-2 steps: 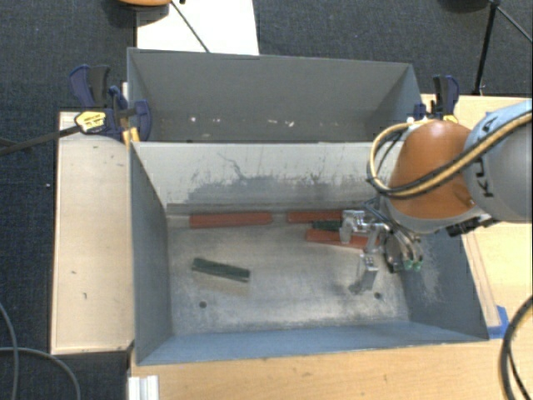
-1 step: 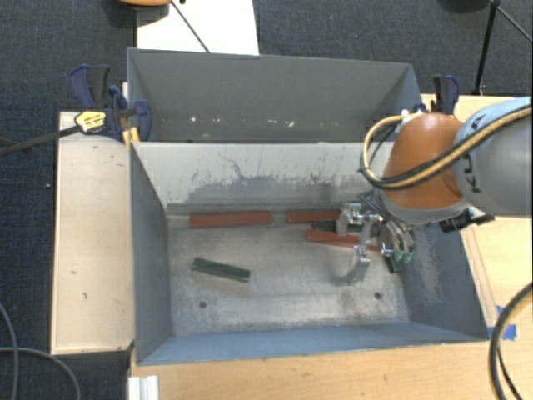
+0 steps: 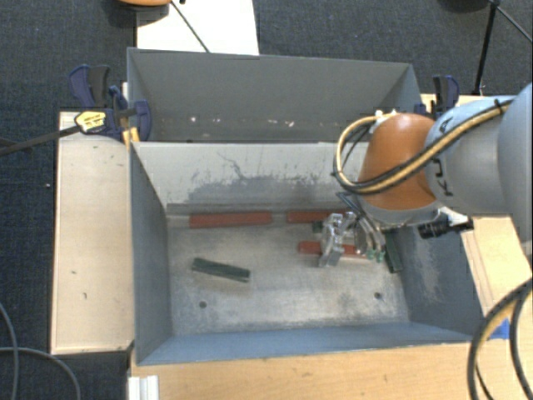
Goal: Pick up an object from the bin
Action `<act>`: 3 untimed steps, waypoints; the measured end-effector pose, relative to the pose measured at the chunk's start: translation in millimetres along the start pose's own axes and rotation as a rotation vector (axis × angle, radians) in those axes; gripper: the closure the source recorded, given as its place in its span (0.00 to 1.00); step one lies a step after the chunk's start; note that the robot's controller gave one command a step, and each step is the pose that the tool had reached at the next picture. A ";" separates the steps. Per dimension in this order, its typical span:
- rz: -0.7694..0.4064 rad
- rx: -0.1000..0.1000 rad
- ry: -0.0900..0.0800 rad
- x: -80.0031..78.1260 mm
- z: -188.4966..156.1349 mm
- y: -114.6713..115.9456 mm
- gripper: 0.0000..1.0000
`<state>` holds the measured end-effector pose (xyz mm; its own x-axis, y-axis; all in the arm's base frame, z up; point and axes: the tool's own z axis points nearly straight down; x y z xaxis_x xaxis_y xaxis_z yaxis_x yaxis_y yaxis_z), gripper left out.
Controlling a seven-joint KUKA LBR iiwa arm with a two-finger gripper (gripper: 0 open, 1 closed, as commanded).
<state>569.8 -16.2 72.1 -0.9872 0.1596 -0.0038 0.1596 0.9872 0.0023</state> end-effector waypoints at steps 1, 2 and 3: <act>0.001 0.001 0.003 1.0 1.3 -0.6 0.00; 0.001 0.001 0.000 0.1 0.2 -0.8 1.00; 0.001 0.001 0.000 0.1 0.2 -0.8 1.00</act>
Offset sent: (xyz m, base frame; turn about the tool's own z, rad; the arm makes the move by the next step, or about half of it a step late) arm 0.0000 0.0000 0.0000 0.0000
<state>569.6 -17.0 72.0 -0.9870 0.1610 -0.0034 0.1610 0.9870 0.0012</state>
